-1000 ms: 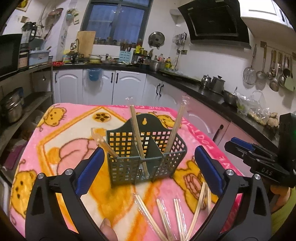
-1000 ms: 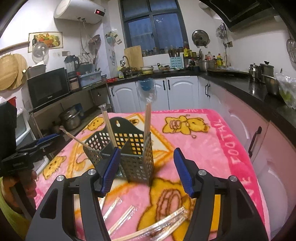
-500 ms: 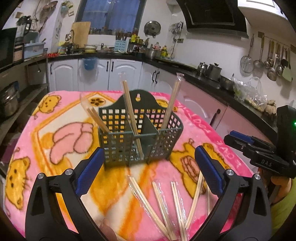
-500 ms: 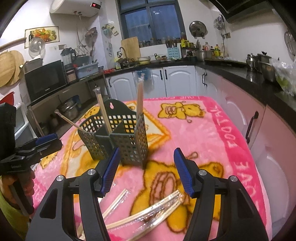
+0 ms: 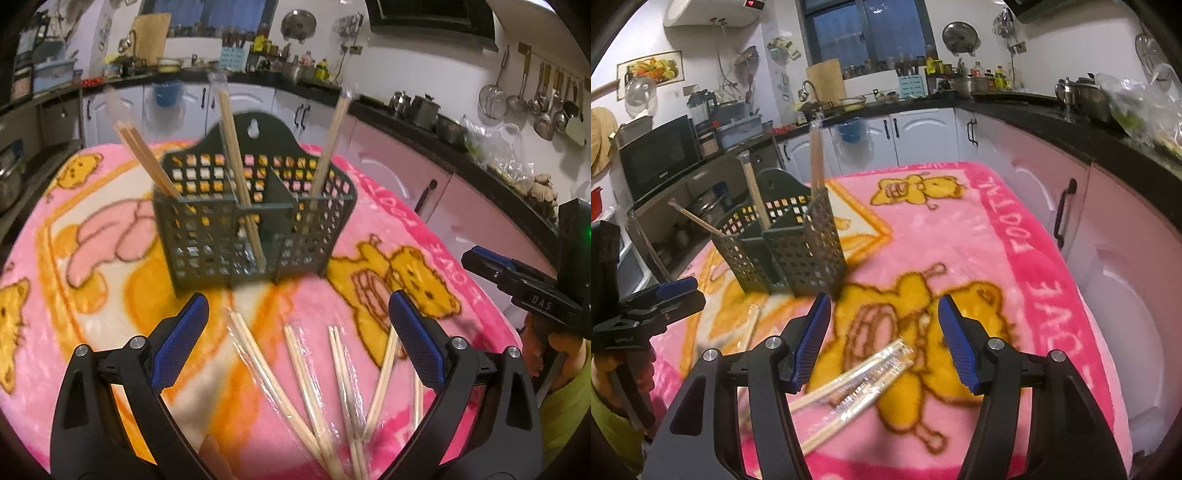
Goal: Organize utensils
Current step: 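Lower the left tool onto a wrapped chopstick while the right tool lowers onto another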
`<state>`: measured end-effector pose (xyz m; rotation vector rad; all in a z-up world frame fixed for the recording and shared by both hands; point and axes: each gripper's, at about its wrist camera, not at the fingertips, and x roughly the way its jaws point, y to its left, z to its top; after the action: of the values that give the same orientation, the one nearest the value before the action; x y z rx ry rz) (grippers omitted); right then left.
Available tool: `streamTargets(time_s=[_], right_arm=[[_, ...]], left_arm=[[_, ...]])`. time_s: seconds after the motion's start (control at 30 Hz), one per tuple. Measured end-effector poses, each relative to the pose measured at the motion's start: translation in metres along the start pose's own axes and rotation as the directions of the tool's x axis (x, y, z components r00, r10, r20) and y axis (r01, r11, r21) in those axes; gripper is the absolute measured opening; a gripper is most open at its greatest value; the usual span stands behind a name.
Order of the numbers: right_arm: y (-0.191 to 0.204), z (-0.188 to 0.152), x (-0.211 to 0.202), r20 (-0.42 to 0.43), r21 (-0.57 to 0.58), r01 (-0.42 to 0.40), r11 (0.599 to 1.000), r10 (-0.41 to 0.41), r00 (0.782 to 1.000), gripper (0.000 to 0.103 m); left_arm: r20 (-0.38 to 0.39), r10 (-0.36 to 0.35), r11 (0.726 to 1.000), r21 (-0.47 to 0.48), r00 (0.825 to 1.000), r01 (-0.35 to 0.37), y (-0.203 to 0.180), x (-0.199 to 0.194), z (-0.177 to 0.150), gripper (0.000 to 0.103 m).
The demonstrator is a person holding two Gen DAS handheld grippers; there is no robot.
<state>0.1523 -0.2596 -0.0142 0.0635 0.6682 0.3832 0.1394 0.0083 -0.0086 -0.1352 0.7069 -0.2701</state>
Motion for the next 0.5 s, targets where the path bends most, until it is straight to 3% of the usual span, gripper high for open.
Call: streamTargets(time_s=[0.17,0.23,0.3,0.5], right_arm=[[-0.009,-0.013,0.006,-0.045,0.010,-0.011,1.000,0.012,0.999,0.053],[-0.012,-0.017,0.010,-0.066,0.019,-0.018,1.000,0.019,0.998,0.048],[-0.015,-0.022,0.015,-0.088,0.033,-0.021,0.999,0.023,0.996,0.047],[-0.016,-0.031,0.031,-0.151,0.049,-0.046,0.998,0.053,0.987,0.041]], left_arm=[[-0.067,-0.004,1.000,-0.001,0.998,0.004,-0.002,0.017,-0.008,0.076],[-0.100,-0.005,1.000,-0.012,0.995,0.004,0.001,0.025,-0.011,0.066],[-0.132,-0.009,1.000,-0.015,0.991,0.007,0.003,0.032,-0.015,0.045],[-0.189,-0.007,0.999,-0.033,0.982,0.000,0.008,0.042,-0.021,0.041]])
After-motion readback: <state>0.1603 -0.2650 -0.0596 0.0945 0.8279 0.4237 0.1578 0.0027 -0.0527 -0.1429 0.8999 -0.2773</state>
